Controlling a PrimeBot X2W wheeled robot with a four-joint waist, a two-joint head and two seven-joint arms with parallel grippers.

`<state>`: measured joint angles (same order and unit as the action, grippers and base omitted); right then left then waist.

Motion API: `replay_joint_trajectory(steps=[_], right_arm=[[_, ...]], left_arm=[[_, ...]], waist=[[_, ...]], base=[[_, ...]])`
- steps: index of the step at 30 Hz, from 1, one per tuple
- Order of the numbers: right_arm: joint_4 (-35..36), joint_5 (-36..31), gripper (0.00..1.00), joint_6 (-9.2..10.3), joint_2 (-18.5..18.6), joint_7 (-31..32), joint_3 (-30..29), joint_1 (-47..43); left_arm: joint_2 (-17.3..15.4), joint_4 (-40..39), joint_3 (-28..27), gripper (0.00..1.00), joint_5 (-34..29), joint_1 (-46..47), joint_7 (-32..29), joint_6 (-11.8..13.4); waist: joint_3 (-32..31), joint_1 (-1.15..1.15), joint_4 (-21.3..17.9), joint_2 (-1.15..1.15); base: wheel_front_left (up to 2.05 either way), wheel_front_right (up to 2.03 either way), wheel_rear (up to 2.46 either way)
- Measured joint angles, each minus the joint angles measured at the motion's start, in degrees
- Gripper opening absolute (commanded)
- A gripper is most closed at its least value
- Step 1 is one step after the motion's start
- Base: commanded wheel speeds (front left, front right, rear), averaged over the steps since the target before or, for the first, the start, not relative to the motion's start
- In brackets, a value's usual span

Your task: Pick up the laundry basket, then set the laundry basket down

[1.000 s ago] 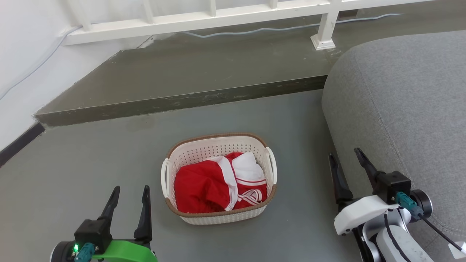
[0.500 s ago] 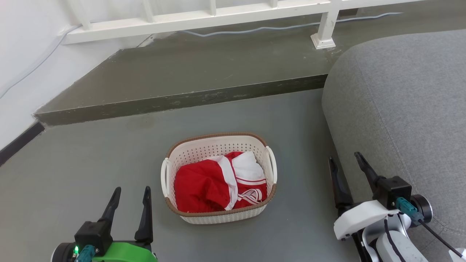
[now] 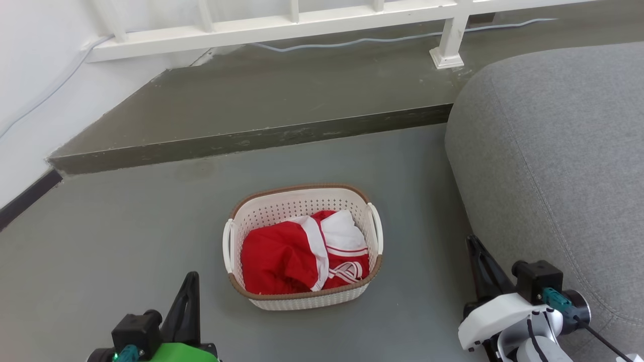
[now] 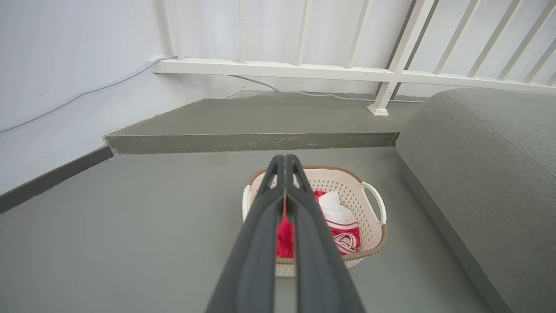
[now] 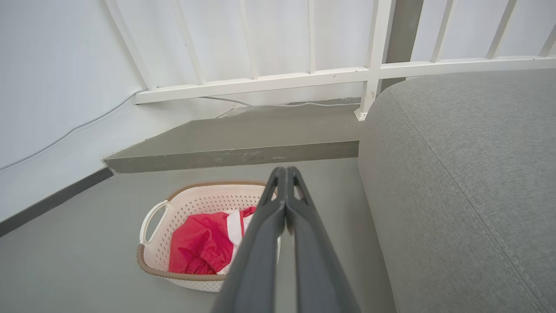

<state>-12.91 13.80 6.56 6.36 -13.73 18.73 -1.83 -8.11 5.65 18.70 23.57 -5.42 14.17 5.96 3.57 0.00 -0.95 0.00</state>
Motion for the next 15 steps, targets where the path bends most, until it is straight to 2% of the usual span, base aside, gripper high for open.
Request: replay_joint_trajectory(steps=[5, 15], right_arm=[[0.99, 2.85, 0.00, -0.52, -0.14, -0.01, -0.07, -0.76], [1.94, 13.10, 0.00, -1.70, -0.60, 1.22, -2.36, -1.09]], left_arm=[[0.14, -0.34, -0.10, 0.00, 2.75, -0.75, -0.01, -0.51], [0.59, -0.52, -2.24, 0.00, 11.44, -0.74, -1.64, -1.68]], waist=[[-0.21, 0.00, 0.04, 0.00], [-0.49, 0.00, 0.15, 0.00]], base=[[0.00, 0.00, 0.00], [0.00, 0.00, 0.00]])
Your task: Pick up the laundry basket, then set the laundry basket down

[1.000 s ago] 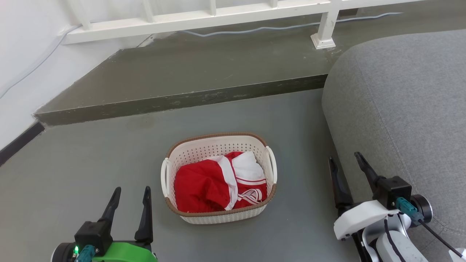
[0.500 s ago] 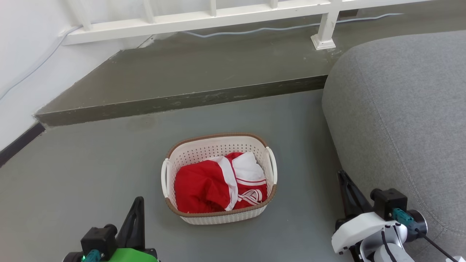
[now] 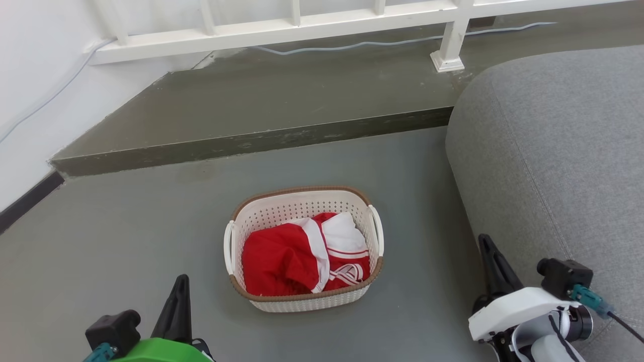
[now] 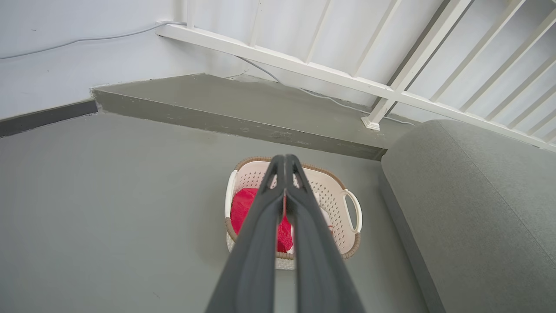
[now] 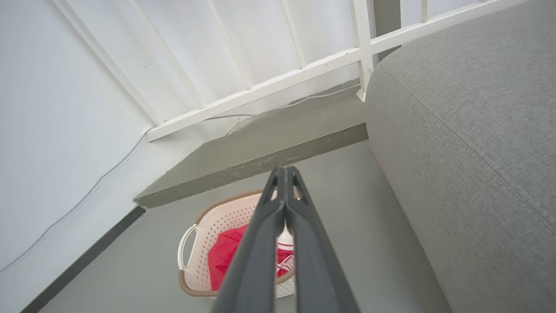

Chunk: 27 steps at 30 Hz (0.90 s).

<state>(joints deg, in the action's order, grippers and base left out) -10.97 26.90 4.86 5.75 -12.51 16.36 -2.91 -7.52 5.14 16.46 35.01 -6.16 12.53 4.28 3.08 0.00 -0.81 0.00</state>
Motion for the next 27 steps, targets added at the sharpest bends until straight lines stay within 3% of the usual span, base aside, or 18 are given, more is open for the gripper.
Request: replay_joint_trajectory(steps=[27], right_arm=[[0.05, 21.37, 0.00, -2.41, 0.12, 4.58, -5.87, 0.75]], left_arm=[[0.37, 1.90, -4.95, 0.00, 18.59, 1.18, -4.80, -2.59]], waist=[[-0.82, 0.00, 0.27, 0.00]], base=[[0.00, 0.00, 0.00]])
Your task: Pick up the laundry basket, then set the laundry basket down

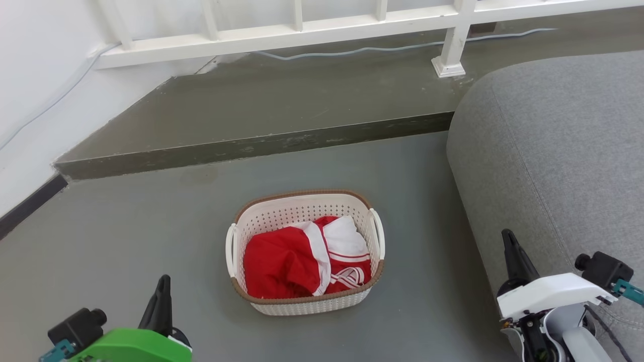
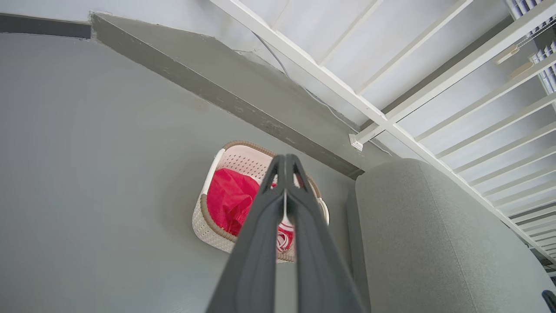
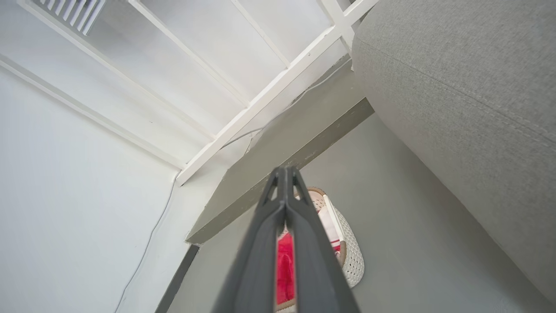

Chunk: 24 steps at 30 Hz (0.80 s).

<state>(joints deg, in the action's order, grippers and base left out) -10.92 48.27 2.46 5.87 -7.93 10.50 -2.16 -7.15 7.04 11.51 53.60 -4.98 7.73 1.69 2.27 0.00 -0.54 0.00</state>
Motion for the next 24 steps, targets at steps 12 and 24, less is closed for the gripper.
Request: replay_joint_trajectory(steps=[12, 24], right_arm=[[-0.36, 8.39, 0.00, -1.43, 0.05, 1.51, -2.09, 0.75], [-0.90, 17.34, 0.00, -3.08, 0.15, 3.27, -4.26, 1.70]], left_arm=[[0.05, 1.21, -1.78, 0.00, 7.27, 1.22, -1.71, -1.29], [0.24, 2.40, -3.65, 0.00, 15.06, 2.58, -3.55, -2.71]], waist=[[-0.34, 0.00, 0.09, 0.00], [-0.72, 0.00, 0.20, 0.00]], base=[[0.00, 0.00, 0.00], [0.00, 0.00, 0.00]])
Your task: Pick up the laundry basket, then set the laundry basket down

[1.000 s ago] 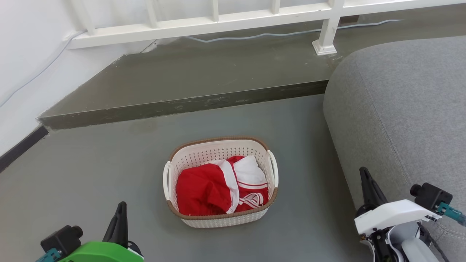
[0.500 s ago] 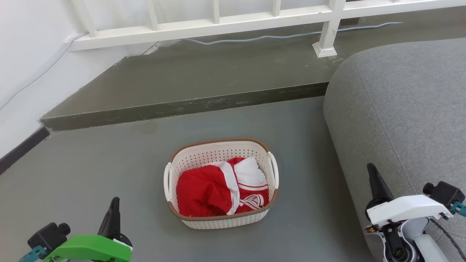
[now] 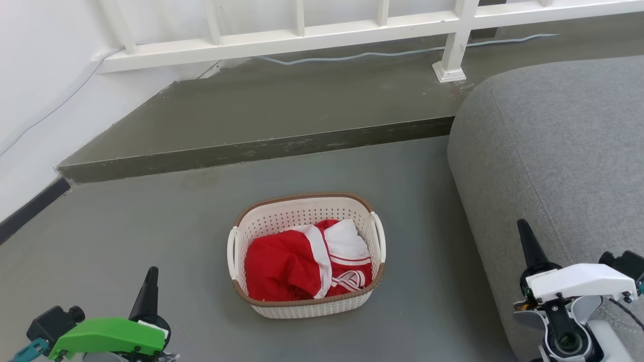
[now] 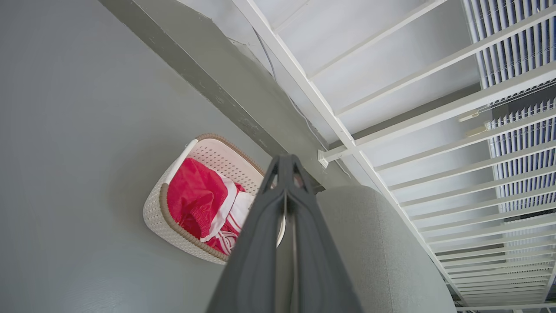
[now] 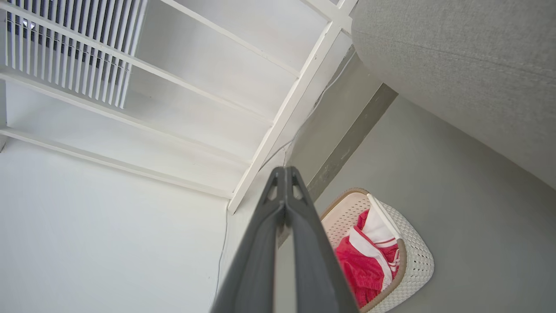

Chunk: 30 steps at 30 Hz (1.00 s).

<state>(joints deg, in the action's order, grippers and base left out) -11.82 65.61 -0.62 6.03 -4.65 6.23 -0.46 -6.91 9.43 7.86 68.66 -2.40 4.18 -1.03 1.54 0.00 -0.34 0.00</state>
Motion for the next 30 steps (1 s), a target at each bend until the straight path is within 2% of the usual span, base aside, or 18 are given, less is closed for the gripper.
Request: replay_joint_trajectory(steps=[30], right_arm=[[-1.66, 22.38, 0.00, -3.94, 0.07, 4.30, -5.54, 1.80]], left_arm=[[0.65, 3.39, -4.70, 0.00, 20.02, 2.92, -4.24, -4.01]], waist=[[-0.96, 0.00, 0.25, 0.00]], base=[[0.00, 0.00, 0.00]])
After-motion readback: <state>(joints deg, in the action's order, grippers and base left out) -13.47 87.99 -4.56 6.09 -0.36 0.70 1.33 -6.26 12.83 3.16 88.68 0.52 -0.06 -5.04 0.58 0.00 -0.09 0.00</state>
